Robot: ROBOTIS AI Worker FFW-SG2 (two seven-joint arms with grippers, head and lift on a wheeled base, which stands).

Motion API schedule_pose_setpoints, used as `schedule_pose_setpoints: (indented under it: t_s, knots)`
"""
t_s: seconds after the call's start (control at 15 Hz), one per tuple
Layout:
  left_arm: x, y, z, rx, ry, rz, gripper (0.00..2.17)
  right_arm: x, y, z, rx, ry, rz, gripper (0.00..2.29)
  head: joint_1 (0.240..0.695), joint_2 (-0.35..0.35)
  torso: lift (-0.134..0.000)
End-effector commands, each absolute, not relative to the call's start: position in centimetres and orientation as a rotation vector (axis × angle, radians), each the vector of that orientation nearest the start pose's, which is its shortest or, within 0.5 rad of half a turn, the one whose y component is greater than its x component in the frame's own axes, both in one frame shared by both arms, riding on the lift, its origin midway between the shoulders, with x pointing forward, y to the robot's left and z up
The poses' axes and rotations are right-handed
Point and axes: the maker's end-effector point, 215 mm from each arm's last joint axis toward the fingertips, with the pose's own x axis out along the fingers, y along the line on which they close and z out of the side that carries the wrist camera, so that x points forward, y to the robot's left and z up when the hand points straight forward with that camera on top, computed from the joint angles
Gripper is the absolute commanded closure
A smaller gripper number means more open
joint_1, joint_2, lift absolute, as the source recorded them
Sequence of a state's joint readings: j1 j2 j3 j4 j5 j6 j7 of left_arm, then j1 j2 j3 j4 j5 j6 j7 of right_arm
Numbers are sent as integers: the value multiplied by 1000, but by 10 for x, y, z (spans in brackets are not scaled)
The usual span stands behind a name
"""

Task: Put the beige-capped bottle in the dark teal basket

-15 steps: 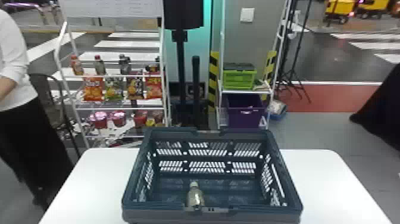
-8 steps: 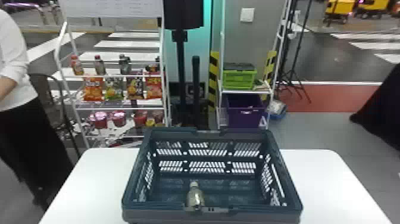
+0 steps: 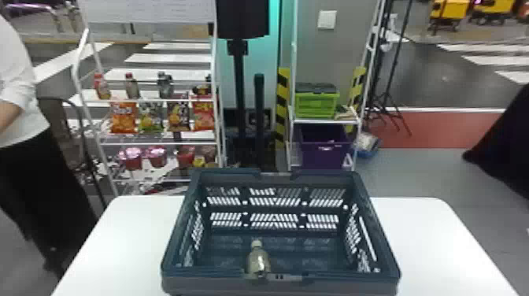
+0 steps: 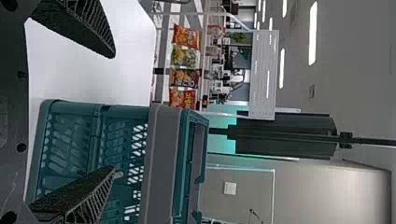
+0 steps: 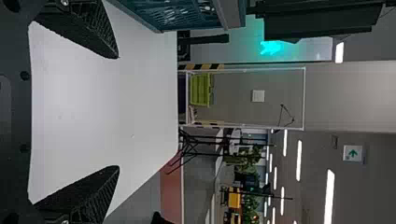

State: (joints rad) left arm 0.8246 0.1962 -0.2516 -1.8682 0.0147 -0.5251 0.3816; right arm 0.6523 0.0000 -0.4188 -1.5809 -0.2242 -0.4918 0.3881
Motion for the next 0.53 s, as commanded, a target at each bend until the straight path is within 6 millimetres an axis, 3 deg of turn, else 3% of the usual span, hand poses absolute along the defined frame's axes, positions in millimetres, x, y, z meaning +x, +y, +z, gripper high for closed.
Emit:
schedule_pose_setpoints:
  t_s: [0.0,0.27,0.47]
  knots:
    - [295,195,-391,-71,0,69,-2,320,-388,-428,-30,69,-35,22,499,0,0]
    - [299,193,-365,-83,-60,44,-2,330,-328,-386,-33,12,78,26,499,0,0]
    - [296,193,-351,-87,-98,30,-2,328,-309,-364,-33,-21,112,26,499,0,0]
